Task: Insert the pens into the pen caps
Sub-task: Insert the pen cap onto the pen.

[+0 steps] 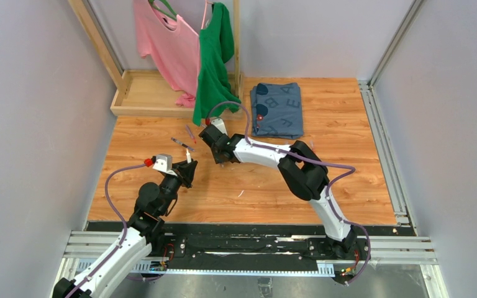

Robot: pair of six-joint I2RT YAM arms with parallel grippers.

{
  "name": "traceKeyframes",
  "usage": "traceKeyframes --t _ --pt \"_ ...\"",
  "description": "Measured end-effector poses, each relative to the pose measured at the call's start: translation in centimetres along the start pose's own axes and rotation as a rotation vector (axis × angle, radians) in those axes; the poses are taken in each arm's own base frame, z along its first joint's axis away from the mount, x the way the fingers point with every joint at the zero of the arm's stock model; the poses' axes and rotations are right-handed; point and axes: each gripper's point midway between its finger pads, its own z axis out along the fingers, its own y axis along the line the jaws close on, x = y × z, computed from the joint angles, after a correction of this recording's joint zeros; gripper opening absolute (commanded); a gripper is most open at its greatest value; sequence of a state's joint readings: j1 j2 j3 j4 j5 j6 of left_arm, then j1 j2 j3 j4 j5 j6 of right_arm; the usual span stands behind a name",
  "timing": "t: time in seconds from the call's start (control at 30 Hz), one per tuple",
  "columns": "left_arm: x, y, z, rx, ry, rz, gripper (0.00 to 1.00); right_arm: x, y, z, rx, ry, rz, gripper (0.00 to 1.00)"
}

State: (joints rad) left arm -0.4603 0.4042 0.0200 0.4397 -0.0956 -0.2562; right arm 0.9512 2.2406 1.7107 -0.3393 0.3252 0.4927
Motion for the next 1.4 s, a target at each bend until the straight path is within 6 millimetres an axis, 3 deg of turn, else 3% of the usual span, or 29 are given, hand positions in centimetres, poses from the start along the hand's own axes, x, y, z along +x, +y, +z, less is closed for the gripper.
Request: traceKeyframes --t 0.37,0.57,0.87,1.4 --pt "0.0 0.0 0.0 0.0 0.0 0.001 0.0 1.4 -0.7 -1.1 0.005 0.047 -0.012 0.36" --pt "0.0 0.0 0.0 0.001 0.001 0.001 0.0 2.4 0.1 -1.9 -0.014 0.067 -0.02 0.4" --pt "0.0 0.0 0.0 0.001 0.001 0.001 0.0 2.9 0.3 -2.2 -0.025 0.081 -0.005 0.32" --pt "0.0 -0.1 0.0 0.003 0.001 0.001 0.0 2.9 0.3 -2.2 -0.023 0.085 0.018 0.29"
